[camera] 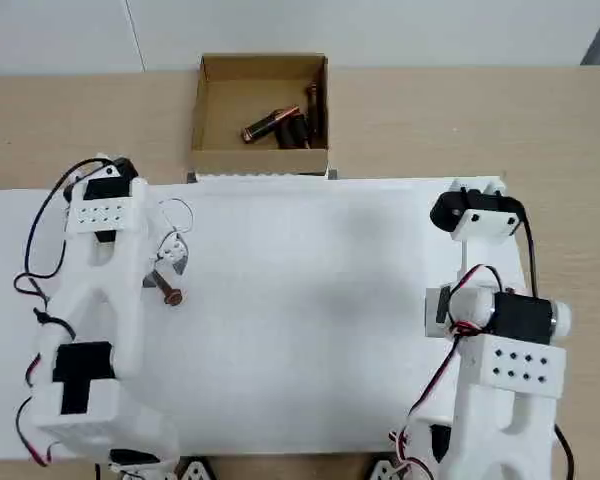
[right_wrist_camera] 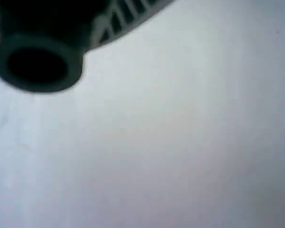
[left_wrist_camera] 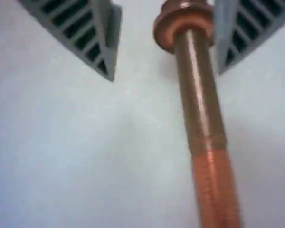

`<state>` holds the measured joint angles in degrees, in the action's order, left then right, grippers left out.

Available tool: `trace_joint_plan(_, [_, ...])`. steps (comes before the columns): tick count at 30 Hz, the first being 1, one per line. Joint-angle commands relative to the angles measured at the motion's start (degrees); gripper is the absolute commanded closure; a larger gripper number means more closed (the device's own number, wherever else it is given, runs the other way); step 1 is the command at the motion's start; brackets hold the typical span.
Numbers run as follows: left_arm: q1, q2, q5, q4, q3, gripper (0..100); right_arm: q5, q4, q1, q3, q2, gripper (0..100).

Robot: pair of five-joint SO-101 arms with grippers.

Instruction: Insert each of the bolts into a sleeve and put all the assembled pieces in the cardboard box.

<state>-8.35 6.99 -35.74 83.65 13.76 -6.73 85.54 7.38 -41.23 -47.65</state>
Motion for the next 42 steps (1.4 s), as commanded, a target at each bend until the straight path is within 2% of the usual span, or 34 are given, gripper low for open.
trace_joint_plan(1, [0.5,-0.3,0.0,0.4,-1.7,88,0.3,-1.2,0.2,0.3,-0.7,98.7])
trace_joint_plan(13, [0.5,-0.3,0.0,-10.2,9.4,99,0.3,-1.2,0.2,0.3,-0.7,98.7])
trace_joint_plan(25, [1.4,-0.9,-1.1,-8.9,5.8,99,0.3,-1.1,0.2,0.3,-0.7,98.7])
trace_joint_plan(29, [2.7,-0.9,-13.7,-6.1,1.1,99,0.3,-1.1,0.2,0.3,-0.7,98.8])
trace_joint_plan(32, [4.1,-0.9,-20.0,-3.3,-2.9,99,0.3,-1.1,0.2,0.3,-0.9,98.8])
trace_joint_plan(38, [4.6,-0.4,-42.4,-3.6,-7.4,99,0.3,-0.7,0.2,0.3,-1.0,98.8])
trace_joint_plan(42, [4.7,-0.8,-51.8,-3.6,-7.9,99,0.4,-0.7,0.2,0.3,-1.0,98.8])
